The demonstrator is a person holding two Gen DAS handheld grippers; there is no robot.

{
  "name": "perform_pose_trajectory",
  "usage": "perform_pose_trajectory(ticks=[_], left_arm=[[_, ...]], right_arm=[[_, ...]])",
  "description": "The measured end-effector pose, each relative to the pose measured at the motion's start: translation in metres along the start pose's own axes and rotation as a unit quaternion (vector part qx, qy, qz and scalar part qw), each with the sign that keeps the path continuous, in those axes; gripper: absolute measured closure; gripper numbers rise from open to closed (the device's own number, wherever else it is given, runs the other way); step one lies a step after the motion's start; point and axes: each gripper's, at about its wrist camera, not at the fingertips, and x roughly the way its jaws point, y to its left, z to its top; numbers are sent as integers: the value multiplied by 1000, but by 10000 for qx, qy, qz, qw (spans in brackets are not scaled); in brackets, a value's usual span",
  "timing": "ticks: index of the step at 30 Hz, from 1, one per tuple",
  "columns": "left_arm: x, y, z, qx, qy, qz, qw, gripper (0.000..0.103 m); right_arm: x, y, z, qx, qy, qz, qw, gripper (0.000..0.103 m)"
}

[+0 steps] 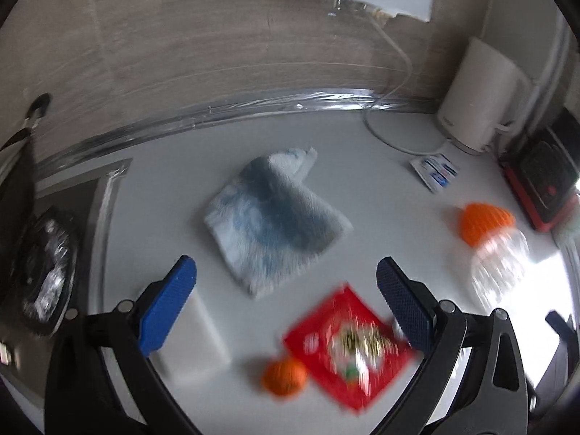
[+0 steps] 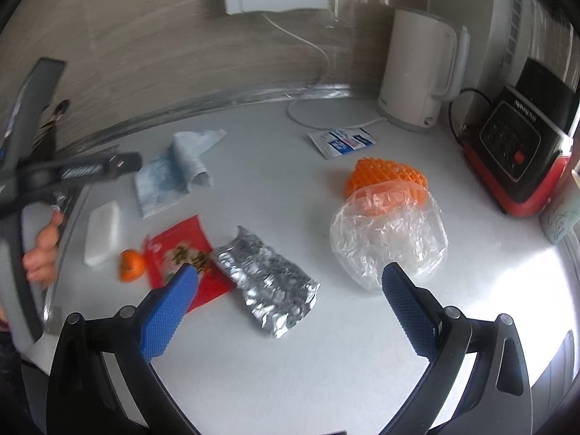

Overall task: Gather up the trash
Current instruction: 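Grasp the blue-white cloth with the left gripper while the right grasps the foil blister pack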

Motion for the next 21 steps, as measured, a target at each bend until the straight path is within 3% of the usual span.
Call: perform_pose_trajectory(ticks=[8, 10, 13, 15, 17, 21], left_arm=[[86, -9, 44, -105, 339, 75, 9993, 8], [105, -12, 49, -51, 493, 103, 9987, 12], [127, -14, 53, -8, 799, 183, 9966, 43], [141, -14, 54, 26, 1046, 313, 9940, 83], [146, -11, 55, 37, 1035, 420, 9937, 92], [143, -7, 59, 37, 1009, 323, 9944, 96]], right_arm=[[49, -8, 9, 178, 187, 71, 9996, 2], [60, -7, 10, 110, 260, 153, 9995, 2], [74, -1, 7, -161, 399, 452, 9981, 2], [81, 6, 3, -533, 494, 585, 9956, 2], [87, 13, -2, -907, 635, 639, 9918, 2], [94, 17, -8, -1372, 730, 742, 9851, 2]])
